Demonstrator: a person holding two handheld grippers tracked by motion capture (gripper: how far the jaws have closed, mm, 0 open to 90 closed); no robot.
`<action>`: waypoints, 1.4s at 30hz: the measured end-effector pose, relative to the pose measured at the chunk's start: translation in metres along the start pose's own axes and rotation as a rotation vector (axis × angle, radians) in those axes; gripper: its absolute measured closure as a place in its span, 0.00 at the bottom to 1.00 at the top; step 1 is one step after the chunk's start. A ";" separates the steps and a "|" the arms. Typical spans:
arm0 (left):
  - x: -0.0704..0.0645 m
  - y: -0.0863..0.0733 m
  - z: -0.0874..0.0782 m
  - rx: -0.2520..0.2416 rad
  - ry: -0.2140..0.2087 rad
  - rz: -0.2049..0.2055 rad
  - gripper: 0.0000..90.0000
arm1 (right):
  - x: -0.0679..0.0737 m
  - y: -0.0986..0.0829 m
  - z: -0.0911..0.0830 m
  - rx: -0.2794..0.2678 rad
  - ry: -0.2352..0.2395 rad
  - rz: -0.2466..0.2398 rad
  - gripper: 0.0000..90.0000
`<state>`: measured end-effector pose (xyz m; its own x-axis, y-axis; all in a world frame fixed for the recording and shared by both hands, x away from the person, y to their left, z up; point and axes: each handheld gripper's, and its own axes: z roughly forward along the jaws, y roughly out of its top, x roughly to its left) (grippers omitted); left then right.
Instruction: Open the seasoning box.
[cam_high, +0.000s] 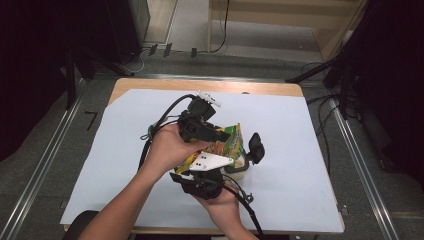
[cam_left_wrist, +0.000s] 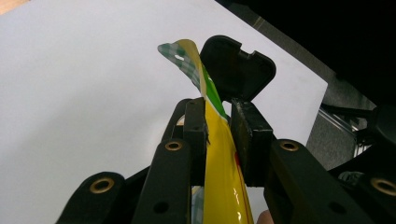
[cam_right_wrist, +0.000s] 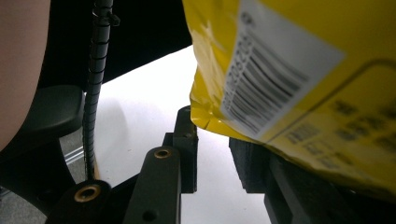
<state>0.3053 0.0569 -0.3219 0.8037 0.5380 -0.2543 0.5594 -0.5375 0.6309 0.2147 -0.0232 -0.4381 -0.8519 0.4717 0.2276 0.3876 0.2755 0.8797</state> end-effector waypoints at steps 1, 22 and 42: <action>0.000 0.000 0.000 0.000 0.000 0.000 0.85 | 0.000 0.000 0.000 0.000 0.000 0.000 0.82; -0.002 0.000 -0.002 -0.023 0.009 0.018 0.85 | -0.002 0.001 -0.001 -0.001 -0.013 -0.012 0.81; 0.002 0.000 -0.001 -0.009 -0.003 -0.014 0.85 | 0.000 0.002 -0.001 0.012 -0.026 -0.039 0.83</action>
<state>0.3070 0.0588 -0.3215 0.7964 0.5435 -0.2653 0.5688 -0.5239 0.6340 0.2147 -0.0232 -0.4360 -0.8570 0.4822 0.1818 0.3582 0.3039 0.8828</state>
